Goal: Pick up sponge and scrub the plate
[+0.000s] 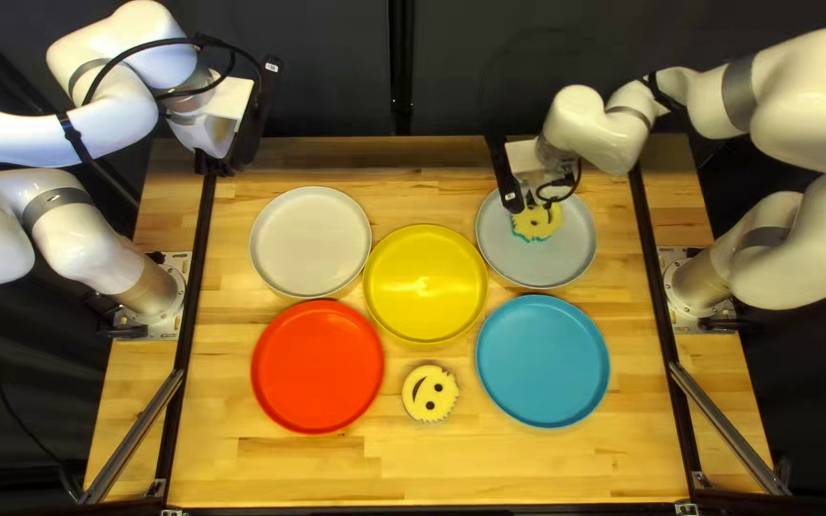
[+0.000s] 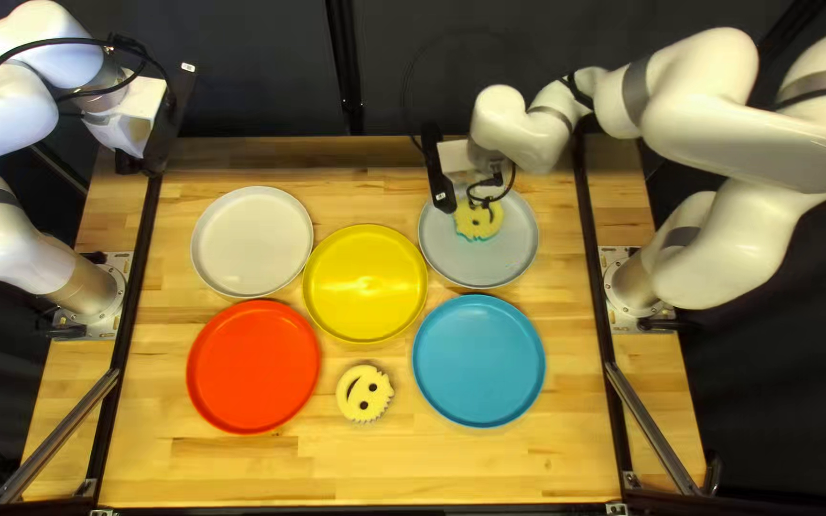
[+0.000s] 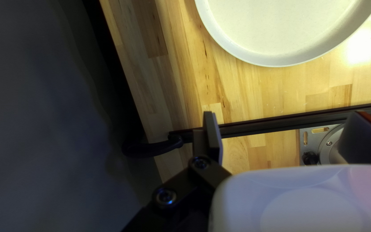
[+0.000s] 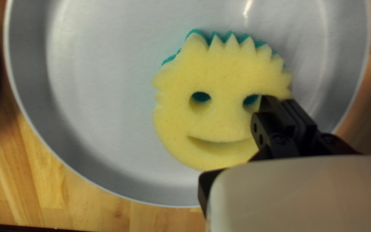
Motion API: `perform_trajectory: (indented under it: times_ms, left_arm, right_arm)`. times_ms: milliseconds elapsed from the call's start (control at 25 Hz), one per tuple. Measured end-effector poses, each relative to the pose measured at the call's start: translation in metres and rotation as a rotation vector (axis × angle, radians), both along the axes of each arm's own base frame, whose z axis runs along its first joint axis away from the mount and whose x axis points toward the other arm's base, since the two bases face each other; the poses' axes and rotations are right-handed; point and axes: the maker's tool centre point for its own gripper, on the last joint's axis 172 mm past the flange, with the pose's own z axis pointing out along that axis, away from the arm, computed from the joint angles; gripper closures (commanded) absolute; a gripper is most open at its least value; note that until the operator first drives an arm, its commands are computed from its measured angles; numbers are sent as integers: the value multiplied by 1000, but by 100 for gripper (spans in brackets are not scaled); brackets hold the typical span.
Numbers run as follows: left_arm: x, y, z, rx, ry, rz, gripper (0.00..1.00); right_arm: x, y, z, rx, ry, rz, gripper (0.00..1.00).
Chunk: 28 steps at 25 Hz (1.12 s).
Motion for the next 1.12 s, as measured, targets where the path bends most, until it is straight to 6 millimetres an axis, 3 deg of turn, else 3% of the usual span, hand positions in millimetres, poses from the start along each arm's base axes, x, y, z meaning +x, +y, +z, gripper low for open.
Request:
perform_trajectory:
  times_ms: [200,560,800,960,1120]
  left_arm:
    - [0,0,0,0,0,0,0]
    - [0,0,0,0,0,0,0]
    - [0,0,0,0,0,0,0]
    - [0,0,0,0,0,0,0]
    - [0,0,0,0,0,0,0]
  right_arm:
    - [-1,13,-2,-3,-5,6,100]
    - [-2,67,9,-44,-9,36,100]
    - [3,90,13,-70,-10,58,100]
    - [8,89,14,-77,-8,60,100]
    - [12,66,10,-68,-1,48,100]
